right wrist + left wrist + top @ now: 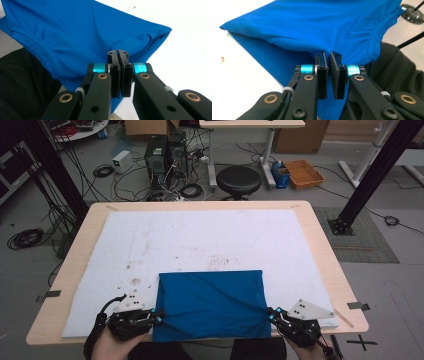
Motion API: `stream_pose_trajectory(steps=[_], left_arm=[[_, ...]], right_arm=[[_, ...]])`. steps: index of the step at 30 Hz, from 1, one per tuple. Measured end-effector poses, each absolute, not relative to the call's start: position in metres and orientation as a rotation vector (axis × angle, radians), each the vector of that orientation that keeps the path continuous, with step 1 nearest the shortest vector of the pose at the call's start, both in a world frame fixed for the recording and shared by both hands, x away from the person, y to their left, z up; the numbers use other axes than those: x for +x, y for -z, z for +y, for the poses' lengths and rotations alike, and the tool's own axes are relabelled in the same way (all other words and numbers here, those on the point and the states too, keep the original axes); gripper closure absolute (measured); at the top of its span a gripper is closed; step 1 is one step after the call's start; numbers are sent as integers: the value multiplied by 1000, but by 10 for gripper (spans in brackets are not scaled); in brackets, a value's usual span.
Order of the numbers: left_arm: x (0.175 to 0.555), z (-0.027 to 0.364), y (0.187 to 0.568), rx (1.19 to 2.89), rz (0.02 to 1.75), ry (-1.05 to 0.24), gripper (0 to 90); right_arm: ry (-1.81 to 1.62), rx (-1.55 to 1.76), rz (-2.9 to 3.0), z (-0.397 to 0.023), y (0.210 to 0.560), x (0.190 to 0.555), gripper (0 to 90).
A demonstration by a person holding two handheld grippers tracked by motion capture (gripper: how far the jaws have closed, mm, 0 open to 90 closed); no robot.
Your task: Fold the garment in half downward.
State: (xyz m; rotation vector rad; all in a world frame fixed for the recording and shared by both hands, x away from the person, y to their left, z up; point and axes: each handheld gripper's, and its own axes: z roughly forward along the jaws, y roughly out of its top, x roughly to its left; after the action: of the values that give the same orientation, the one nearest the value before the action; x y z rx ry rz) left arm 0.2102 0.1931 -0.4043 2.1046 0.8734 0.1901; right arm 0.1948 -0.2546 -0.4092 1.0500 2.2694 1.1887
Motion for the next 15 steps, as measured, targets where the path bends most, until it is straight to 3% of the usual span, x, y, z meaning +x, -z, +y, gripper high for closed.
stream_pose_trajectory(steps=[10,15], left_arm=[[204,195,412,2119,887,-200,830],[203,196,414,2128,908,-225,627]], right_arm=[[-1157,1031,2286,-254,414,191,888],[-1141,1034,2279,-256,417,192,744]])
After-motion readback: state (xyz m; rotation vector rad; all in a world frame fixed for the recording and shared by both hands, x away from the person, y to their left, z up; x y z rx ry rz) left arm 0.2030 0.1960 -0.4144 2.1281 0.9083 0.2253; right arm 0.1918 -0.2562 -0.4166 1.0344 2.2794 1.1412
